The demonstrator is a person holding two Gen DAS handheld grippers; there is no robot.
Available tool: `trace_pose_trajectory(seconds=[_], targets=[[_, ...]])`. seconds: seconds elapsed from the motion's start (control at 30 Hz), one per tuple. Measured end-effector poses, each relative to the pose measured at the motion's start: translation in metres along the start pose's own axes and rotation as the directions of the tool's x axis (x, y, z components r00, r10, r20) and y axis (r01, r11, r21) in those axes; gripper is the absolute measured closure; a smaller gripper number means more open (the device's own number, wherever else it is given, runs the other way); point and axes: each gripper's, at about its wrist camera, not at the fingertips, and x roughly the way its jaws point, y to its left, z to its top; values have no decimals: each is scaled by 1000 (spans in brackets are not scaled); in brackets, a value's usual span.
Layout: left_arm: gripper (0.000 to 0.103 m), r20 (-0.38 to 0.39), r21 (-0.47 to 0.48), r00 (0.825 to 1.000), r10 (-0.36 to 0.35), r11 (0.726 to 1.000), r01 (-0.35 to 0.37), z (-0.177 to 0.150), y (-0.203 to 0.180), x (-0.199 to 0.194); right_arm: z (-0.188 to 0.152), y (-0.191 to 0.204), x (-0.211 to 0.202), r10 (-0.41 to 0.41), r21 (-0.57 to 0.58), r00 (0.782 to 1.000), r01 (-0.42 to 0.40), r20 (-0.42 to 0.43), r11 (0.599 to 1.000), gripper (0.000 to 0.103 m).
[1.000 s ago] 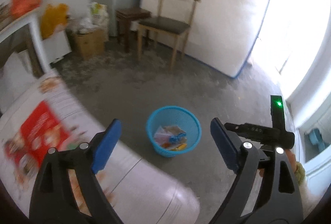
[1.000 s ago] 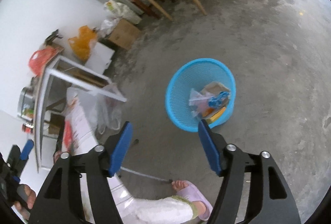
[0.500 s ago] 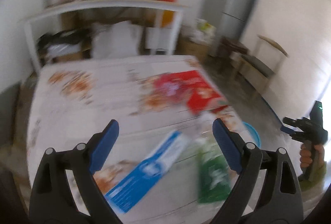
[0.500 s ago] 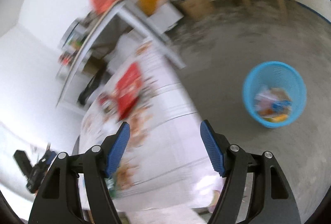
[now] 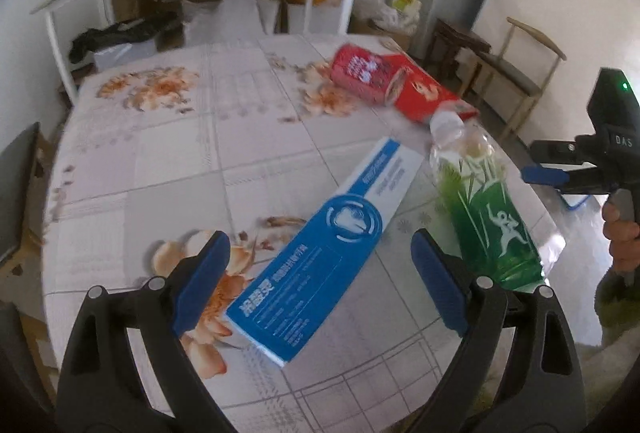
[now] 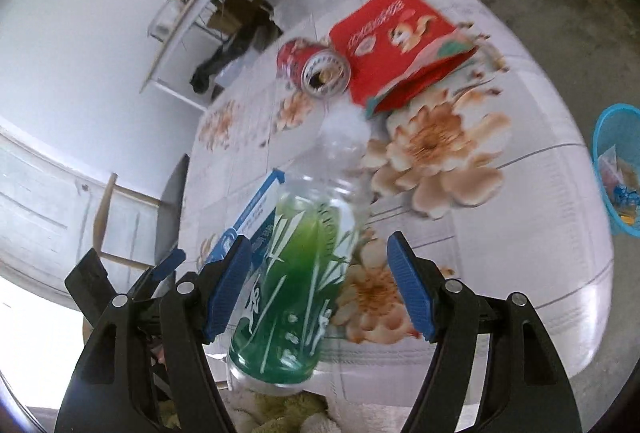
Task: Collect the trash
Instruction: 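Grasp the blue toothpaste box with the left gripper while the right gripper grasps the green bottle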
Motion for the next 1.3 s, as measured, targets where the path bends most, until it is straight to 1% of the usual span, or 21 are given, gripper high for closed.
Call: trace_pose_trajectory(seconds=[0.13, 0.2, 0.23, 0.27, 0.33, 0.37, 0.4, 0.43, 0.47, 0.5, 0.53, 0.57, 0.7, 0.77, 0.83, 0.9, 0.93, 1.03, 1.13, 1.2, 1.3], targets=[[15, -39, -59, 998, -39, 998, 36, -5, 13, 14, -2, 12, 20, -37, -3, 999, 37, -39, 999, 34], [15, -59, -85, 995, -84, 993, 79, -8, 16, 17, 0, 13, 27, -48, -9, 998, 48, -50, 999, 34], [15, -68, -113, 990, -122, 987, 114, -12, 18, 17, 0, 15, 30, -55, -13, 997, 54, -55, 998, 34], [15, -74, -135, 987, -143, 982, 132, -15, 18, 17, 1, 17, 34, -64, -17, 996, 64, -61, 998, 34], [15, -84, -177, 974, -213, 965, 195, -21, 17, 15, 2, 18, 38, -72, -22, 995, 71, -71, 997, 34], [15, -87, -196, 964, -251, 953, 231, -25, 16, 14, 2, 19, 40, -80, -27, 994, 78, -76, 997, 34], [15, -89, -206, 959, -269, 947, 246, -27, 14, 13, 3, 20, 42, -89, -33, 993, 86, -78, 996, 34], [15, -92, -225, 948, -306, 934, 279, -30, 12, 11, 3, 22, 43, -99, -42, 992, 96, -79, 994, 34], [15, -93, -232, 939, -331, 925, 303, -30, 10, 12, 4, 23, 45, -105, -48, 991, 102, -80, 994, 34], [15, -88, -236, 926, -367, 911, 339, -31, 7, 10, 5, 24, 47, -109, -52, 991, 105, -81, 993, 34], [15, -81, -235, 923, -377, 907, 350, -31, 6, 10, 5, 24, 49, -112, -55, 990, 107, -83, 993, 34], [15, -75, -229, 924, -376, 908, 351, -30, 4, 9, 5, 25, 50, -117, -62, 989, 112, -86, 992, 34], [16, -76, -164, 951, -299, 945, 284, -23, -5, 12, 6, 25, 56, -120, -79, 989, 113, -88, 990, 34], [19, -82, -128, 960, -268, 958, 257, -17, -10, 14, 5, 25, 59, -114, -88, 989, 106, -94, 990, 35], [24, -94, -75, 970, -222, 974, 216, -13, -17, 20, 4, 27, 62, -114, -103, 988, 103, -104, 989, 36], [35, -115, -44, 976, -184, 983, 180, -10, -21, 27, 2, 29, 68, -117, -117, 986, 103, -119, 988, 43], [40, -121, -36, 977, -176, 984, 172, -9, -22, 30, 1, 30, 71, -121, -124, 984, 106, -128, 987, 44], [49, -144, -9, 980, -135, 991, 135, -9, -27, 35, -2, 33, 73, -138, -156, 981, 116, -133, 981, 45], [55, -154, -28, 982, -114, 993, 111, -10, -27, 37, -4, 34, 72, -148, -174, 981, 125, -125, 977, 46], [56, -162, -54, 981, -108, 994, 100, -10, -25, 37, -5, 34, 72, -146, -175, 981, 123, -127, 977, 46], [56, -160, -56, 985, -65, 997, 57, -14, -27, 33, -8, 33, 70, -151, -180, 979, 126, -135, 976, 46]])
